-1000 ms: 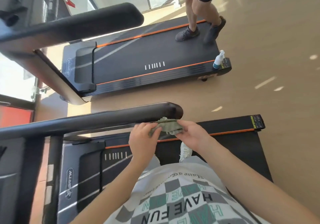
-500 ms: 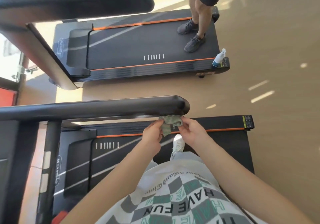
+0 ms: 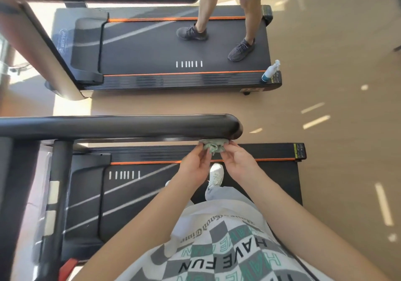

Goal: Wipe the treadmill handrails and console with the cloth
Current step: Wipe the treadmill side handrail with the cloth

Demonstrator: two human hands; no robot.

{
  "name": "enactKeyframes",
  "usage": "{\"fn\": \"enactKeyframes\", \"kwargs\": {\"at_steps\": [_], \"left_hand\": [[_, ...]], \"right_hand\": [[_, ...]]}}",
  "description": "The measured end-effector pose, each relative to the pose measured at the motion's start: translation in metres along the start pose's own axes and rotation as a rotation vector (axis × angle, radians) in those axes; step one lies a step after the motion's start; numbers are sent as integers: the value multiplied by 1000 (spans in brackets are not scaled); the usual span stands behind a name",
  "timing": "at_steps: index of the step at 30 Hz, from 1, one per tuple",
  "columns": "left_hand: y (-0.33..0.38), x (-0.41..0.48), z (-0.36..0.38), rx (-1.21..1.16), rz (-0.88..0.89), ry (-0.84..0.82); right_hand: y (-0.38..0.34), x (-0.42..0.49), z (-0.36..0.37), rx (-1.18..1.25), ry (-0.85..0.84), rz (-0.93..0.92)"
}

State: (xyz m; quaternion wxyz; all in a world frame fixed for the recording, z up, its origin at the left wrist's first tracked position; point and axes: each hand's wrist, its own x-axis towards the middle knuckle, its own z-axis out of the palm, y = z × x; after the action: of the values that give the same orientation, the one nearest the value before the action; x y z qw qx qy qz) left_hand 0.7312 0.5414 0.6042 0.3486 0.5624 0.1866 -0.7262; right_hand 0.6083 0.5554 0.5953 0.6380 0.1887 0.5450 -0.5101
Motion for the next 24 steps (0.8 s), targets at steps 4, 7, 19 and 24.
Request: {"fn": "enactKeyframes", "kwargs": {"at_steps": [4,7,19,24], "left_hand": [[27,-6,-23,-38,102,14],[45,-9,-34,-50,132,34],[10,-2,-2,90,0,-30],[-12,-4,21,146,-71,-92]], "right_hand": [[27,-3,30,-43,-18,107],[42,-4,47,-91,-9,159],[-5,-12,13,-96,61,133],[-27,-12,-12,-3,113,18]]}}
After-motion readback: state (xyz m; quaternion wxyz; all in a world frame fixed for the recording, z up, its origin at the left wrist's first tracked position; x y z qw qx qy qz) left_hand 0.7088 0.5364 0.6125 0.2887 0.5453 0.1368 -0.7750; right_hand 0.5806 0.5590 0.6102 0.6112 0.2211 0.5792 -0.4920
